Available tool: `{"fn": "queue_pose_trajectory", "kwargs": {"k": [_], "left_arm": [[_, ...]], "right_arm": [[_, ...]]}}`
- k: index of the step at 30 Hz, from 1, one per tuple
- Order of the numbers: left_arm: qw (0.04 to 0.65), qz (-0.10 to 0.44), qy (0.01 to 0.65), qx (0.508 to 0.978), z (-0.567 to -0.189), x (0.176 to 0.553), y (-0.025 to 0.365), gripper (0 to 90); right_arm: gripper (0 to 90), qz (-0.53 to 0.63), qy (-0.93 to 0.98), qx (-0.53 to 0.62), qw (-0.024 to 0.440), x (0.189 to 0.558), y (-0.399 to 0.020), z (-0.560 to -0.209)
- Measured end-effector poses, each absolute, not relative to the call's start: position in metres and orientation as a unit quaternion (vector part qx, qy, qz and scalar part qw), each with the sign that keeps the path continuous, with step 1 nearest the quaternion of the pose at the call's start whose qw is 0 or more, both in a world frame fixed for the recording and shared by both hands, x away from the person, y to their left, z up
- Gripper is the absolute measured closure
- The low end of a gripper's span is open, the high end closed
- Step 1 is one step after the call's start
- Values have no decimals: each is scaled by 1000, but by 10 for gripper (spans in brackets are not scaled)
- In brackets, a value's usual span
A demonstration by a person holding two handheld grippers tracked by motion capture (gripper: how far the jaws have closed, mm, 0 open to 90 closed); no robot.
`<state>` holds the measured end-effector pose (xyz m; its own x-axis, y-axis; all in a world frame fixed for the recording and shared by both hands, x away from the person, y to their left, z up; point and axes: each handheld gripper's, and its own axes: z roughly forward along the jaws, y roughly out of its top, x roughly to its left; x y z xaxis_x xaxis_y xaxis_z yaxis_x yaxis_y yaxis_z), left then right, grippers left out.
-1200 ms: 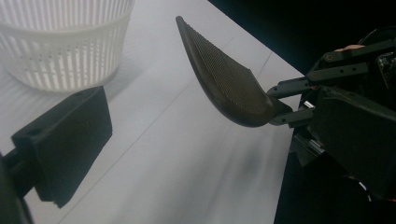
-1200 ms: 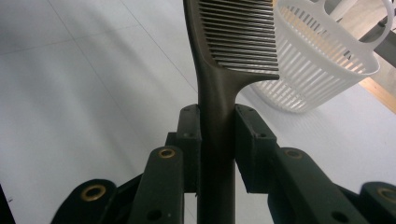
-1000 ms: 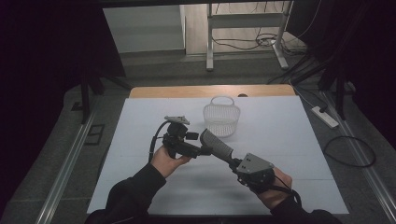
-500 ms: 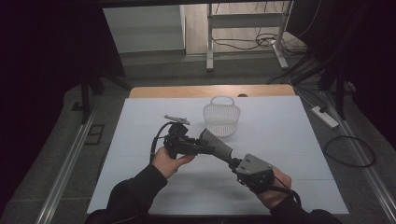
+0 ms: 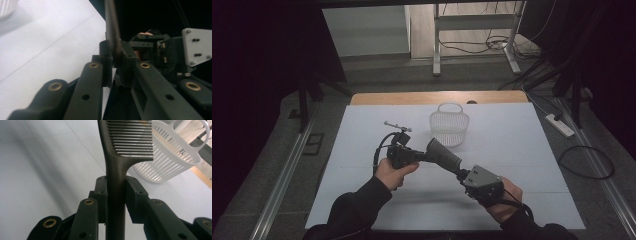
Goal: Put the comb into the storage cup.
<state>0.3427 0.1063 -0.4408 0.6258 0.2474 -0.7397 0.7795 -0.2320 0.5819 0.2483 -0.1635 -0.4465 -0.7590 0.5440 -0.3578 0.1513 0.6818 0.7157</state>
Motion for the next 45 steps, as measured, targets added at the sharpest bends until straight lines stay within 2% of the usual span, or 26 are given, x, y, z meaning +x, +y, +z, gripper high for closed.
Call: {"fn": "queue_pose_trajectory", "kwargs": {"k": [6, 22, 25, 39, 45], "left_arm": [[521, -260, 354, 732, -442, 343, 109, 835], [531, -222, 341, 744, -431, 343, 116, 835], [528, -212, 341, 748, -429, 342, 118, 835], [524, -189, 335, 760, -420, 343, 120, 835], [524, -181, 334, 762, -417, 344, 123, 835]], "right_arm": [[696, 356, 869, 208, 273, 251, -165, -447], [394, 394, 860, 240, 215, 257, -174, -442], [314, 394, 859, 256, 205, 259, -176, -441], [177, 389, 857, 298, 159, 268, -188, -441], [68, 382, 861, 300, 154, 270, -191, -442]]}}
